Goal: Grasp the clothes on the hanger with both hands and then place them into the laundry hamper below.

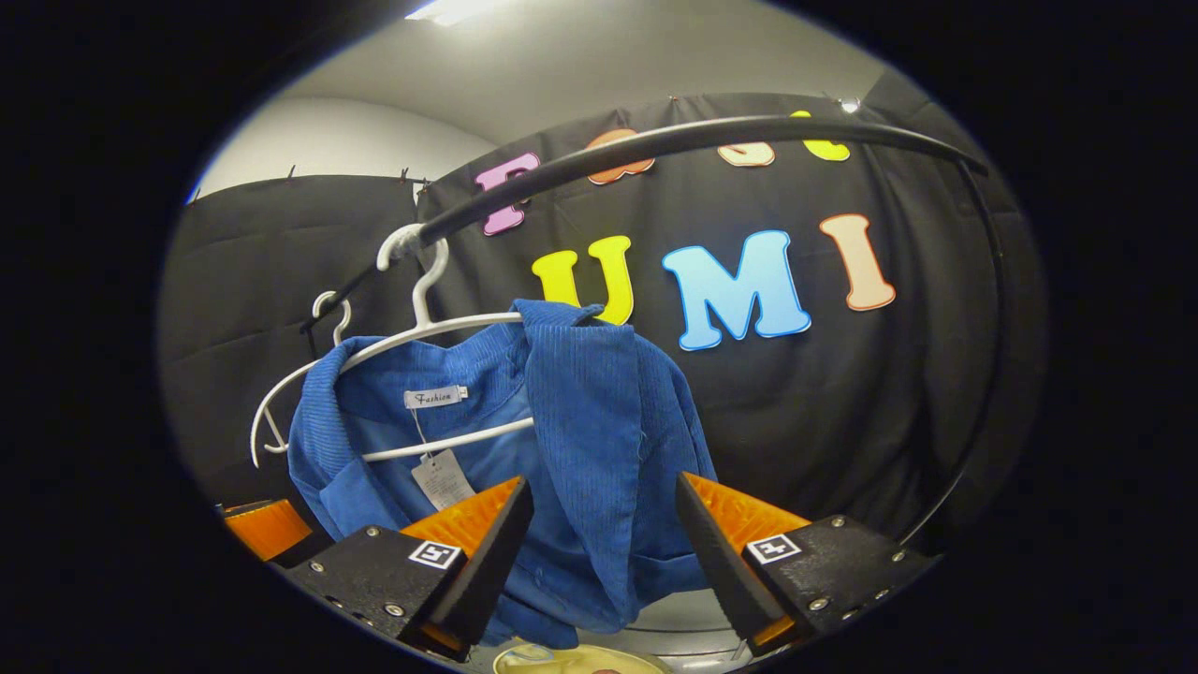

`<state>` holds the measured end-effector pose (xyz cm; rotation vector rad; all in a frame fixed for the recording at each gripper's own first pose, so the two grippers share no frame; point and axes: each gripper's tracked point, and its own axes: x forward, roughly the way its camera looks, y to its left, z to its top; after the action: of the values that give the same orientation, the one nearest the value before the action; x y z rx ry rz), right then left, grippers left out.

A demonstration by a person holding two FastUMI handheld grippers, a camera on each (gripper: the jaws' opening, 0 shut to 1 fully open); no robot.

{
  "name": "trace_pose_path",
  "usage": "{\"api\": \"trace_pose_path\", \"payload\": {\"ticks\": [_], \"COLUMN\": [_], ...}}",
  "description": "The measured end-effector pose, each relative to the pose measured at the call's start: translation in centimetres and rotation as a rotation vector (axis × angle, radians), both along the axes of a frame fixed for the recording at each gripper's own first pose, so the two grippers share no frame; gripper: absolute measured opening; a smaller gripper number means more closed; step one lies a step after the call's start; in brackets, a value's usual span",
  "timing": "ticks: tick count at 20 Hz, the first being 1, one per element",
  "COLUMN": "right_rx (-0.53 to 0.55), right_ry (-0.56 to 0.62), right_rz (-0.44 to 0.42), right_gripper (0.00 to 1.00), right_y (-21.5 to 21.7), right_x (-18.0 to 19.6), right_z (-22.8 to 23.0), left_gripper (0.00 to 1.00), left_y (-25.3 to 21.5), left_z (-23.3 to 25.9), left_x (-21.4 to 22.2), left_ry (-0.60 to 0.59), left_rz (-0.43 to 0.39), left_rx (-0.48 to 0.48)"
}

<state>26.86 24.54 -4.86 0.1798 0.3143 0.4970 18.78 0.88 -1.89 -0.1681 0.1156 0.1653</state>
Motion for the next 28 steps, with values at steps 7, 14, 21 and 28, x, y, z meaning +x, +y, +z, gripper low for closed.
{"api": "trace_pose_path", "payload": {"ticks": [7,14,21,28], "right_rx": [0.008,-0.007,0.0,-0.025], "right_ry": [0.013,-0.009,-0.025,-0.08], "right_rz": [0.057,0.137,0.18,0.209], "right_gripper": [0.91,0.95,0.83,0.2], "right_y": [2.2,4.0,4.5,5.2], "right_x": [3.5,5.4,6.2,4.7], "right_z": [-1.9,-2.5,-2.5,-2.3], "left_gripper": [0.93,0.94,0.82,0.18], "left_y": [-0.6,-0.1,0.6,-0.2], "left_z": [-1.9,-2.3,-3.0,-3.1], "left_x": [4.6,7.9,8.5,8.3], "left_ry": [0.055,0.056,0.048,0.007], "left_rz": [0.047,0.126,0.171,0.102], "left_rx": [-0.001,0.058,0.034,-0.05]}}
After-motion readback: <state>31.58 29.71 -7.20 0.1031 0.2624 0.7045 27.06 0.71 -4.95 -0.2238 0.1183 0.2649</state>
